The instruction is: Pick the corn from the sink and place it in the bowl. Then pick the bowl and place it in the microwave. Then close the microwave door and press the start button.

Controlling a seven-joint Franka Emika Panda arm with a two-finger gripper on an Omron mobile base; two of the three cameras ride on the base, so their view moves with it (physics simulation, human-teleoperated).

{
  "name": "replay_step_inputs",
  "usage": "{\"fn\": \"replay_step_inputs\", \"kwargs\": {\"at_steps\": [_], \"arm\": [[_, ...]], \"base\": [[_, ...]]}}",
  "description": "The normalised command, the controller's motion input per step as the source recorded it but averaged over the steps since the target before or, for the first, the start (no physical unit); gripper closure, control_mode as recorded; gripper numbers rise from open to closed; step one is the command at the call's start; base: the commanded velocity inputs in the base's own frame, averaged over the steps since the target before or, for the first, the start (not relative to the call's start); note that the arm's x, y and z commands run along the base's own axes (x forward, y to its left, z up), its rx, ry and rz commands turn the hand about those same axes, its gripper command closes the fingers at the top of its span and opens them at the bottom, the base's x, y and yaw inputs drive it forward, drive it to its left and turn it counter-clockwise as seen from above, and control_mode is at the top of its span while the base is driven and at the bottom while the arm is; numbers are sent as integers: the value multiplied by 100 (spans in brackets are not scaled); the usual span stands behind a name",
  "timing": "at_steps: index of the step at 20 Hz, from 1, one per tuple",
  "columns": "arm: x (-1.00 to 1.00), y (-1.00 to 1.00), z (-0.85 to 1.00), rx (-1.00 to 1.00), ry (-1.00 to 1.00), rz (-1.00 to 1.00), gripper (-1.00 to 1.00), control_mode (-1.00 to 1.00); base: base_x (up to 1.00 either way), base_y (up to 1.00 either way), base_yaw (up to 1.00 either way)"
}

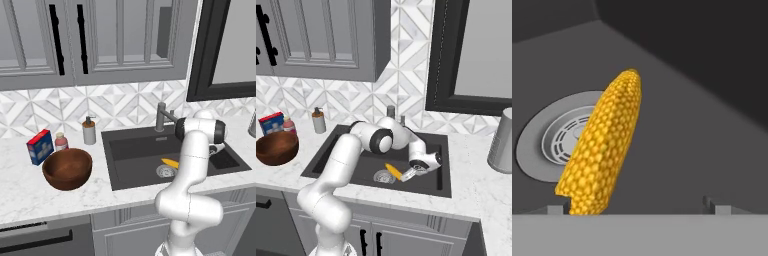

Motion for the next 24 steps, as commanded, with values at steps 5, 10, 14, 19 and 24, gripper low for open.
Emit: {"fn": "replay_step_inputs", "kwargs": {"at_steps": [5, 10, 14, 19, 24], "arm": [[12, 23, -4, -2, 2, 1, -100, -100], [-2, 28, 11, 0, 1, 2, -100, -100], [4, 41, -6, 0, 9, 1, -100, -100], [40, 22, -71, -4, 16, 1, -100, -100], [45, 1, -78, -6, 10, 3, -100, -100]], "base": [[0, 0, 0], [0, 0, 0], [0, 0, 0], [0, 0, 0], [0, 0, 0]]}}
